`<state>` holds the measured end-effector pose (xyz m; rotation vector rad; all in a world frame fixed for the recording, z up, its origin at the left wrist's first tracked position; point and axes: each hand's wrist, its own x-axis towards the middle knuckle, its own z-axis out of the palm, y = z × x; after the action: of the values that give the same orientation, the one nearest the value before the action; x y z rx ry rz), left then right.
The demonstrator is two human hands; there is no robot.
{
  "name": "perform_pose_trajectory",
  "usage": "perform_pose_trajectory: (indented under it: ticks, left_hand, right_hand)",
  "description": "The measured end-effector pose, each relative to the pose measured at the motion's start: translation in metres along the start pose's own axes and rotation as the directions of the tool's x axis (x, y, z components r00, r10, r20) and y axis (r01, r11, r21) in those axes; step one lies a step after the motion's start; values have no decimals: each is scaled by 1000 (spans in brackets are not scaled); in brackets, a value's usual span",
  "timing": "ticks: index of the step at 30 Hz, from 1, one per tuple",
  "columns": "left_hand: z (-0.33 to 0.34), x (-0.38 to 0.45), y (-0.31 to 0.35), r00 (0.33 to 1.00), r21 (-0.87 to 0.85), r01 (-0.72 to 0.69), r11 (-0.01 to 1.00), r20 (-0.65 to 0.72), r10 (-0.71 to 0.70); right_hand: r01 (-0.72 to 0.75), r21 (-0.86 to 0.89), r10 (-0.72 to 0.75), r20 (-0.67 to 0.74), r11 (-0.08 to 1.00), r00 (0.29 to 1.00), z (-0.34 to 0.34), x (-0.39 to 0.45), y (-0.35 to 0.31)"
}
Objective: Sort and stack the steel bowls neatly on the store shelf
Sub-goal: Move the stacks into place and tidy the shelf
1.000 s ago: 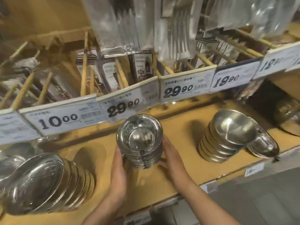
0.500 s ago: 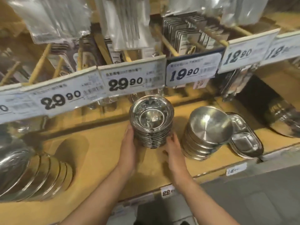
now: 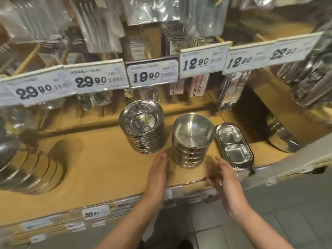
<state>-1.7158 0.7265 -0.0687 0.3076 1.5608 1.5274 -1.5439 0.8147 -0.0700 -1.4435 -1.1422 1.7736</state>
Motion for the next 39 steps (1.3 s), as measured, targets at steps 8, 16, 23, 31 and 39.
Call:
perform_pose_trajectory:
  ticks: [8, 16, 23, 31, 39]
  left_hand:
    - [31, 20, -3, 1000, -164, 2, 987, -23, -6]
    - [32, 10, 7, 1000, -160, -1, 987, 24, 5]
    - [4, -24, 5, 998, -142, -58, 988, 5, 59]
    - [-64, -56, 13, 991, -145, -101, 984, -103, 86]
    - [-144, -62, 28, 974, -125, -131, 983, -200, 104]
  right_hand:
    - [62, -60, -44, 270, 996, 962, 20, 40, -37]
    - [92, -7, -85, 333, 996, 939, 22, 40, -32]
    - [94, -32, -71, 438, 995, 896, 36, 15, -17]
    - [135, -76, -72, 548, 988, 833, 96, -15, 6]
    - [98, -114, -10, 597, 989, 802, 180, -36, 17]
